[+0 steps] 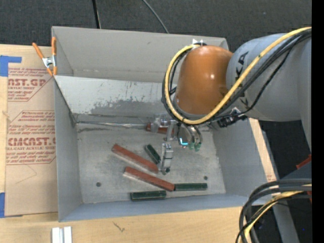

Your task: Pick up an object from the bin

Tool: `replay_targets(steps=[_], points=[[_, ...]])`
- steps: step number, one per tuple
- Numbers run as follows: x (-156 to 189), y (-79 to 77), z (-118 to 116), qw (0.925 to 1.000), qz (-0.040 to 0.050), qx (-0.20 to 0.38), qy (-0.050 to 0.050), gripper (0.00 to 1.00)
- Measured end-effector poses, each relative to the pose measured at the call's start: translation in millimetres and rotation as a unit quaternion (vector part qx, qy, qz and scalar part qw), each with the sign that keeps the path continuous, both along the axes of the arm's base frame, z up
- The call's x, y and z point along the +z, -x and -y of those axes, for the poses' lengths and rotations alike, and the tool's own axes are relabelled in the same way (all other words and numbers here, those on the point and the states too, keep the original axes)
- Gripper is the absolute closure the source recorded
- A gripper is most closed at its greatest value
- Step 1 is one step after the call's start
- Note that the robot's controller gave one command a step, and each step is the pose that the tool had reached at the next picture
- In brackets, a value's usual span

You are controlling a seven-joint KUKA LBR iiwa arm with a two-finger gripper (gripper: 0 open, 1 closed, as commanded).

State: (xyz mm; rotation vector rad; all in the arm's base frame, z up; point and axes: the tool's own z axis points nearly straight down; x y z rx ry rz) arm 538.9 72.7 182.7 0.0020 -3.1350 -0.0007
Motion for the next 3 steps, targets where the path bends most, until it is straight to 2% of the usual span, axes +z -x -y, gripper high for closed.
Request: replay_targets(steps=[1, 2, 3], points=[[4, -1.7, 0, 1.0000, 0.0038, 0.000, 0.000, 0.00], [-38, -7.2, -4, 0.9991, 0.0065, 0.041, 0.000, 0.00], [-112, 13.4, -20, 0.9921, 0.0020, -0.125, 0.000, 1.00]])
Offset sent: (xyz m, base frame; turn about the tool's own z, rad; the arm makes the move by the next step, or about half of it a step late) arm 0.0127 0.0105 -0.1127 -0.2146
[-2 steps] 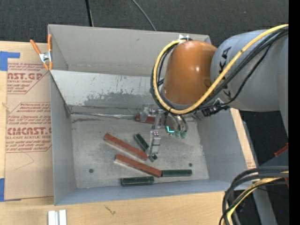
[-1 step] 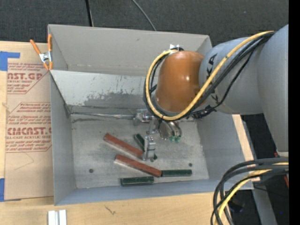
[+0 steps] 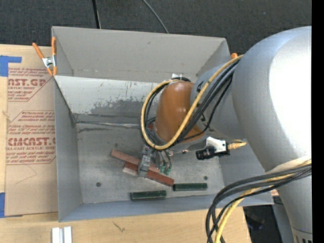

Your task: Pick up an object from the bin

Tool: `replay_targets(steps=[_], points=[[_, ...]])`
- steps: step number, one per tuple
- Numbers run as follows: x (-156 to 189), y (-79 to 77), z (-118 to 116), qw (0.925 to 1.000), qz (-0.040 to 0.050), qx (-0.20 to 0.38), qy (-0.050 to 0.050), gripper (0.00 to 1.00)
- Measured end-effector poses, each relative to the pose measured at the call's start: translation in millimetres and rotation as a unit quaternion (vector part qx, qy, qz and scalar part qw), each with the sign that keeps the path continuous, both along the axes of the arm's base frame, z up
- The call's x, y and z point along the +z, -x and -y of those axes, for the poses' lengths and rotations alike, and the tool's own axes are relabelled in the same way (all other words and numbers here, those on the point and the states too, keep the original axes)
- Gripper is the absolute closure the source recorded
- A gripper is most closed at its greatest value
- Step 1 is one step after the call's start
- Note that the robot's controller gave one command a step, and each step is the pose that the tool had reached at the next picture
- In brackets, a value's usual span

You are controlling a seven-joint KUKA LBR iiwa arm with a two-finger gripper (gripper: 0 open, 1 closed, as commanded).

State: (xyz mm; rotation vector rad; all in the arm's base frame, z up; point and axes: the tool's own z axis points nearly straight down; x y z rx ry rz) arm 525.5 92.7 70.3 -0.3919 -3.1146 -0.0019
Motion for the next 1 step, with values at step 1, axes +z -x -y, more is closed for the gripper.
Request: replay_targets(steps=[1], points=[[0.0, -0.1, 0.1, 1.0000, 0.0001, 0.000, 0.000, 1.00]])
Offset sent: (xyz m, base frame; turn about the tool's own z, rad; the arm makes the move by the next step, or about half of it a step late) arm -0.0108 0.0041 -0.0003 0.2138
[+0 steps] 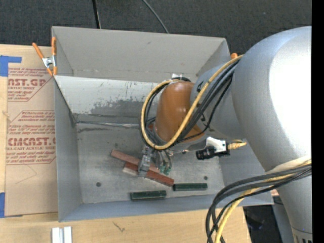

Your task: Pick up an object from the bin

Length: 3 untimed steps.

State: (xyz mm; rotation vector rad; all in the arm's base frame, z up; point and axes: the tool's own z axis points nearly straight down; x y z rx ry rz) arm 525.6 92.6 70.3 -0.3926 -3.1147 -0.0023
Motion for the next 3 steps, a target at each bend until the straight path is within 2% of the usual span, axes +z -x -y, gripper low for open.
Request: replay_targets(steps=[1, 2, 3], points=[[0, 5.0, -2, 0.9981, 0.0024, -0.061, 0.000, 1.00], [0, 0.2, -42, 0.9971, 0.0024, -0.076, 0.002, 1.00], [0, 15.9, -53, 0.9950, 0.0023, -0.100, 0.000, 1.00]])
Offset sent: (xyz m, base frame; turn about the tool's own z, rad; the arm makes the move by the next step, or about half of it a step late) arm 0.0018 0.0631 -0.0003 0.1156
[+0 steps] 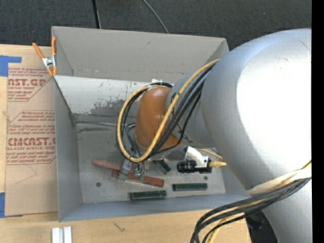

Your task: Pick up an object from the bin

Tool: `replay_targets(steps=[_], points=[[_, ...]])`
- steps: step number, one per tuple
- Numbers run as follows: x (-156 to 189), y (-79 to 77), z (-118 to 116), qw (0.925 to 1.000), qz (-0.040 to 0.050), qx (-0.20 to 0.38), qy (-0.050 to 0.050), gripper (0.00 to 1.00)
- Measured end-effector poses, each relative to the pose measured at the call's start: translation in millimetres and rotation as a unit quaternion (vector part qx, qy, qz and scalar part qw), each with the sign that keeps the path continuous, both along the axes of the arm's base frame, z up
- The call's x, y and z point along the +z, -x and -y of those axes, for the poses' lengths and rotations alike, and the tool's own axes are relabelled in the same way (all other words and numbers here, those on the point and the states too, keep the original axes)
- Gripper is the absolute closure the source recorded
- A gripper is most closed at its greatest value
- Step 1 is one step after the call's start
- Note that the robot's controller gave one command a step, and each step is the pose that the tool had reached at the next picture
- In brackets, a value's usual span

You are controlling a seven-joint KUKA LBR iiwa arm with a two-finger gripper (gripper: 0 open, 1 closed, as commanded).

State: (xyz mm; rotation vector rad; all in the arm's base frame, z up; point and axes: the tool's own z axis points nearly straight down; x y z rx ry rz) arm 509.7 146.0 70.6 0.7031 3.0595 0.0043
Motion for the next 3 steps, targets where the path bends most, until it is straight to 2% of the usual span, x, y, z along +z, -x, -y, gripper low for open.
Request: replay_targets(steps=[1, 2, 3], points=[[0, 0.0, 0, 1.0000, 0.0000, 0.000, 0.000, 1.00], [160, -1.0, -5, 1.0000, 0.0010, 0.005, 0.001, 1.00], [159, -0.2, -4, 1.0000, -0.0006, 0.005, 0.001, 1.00]])
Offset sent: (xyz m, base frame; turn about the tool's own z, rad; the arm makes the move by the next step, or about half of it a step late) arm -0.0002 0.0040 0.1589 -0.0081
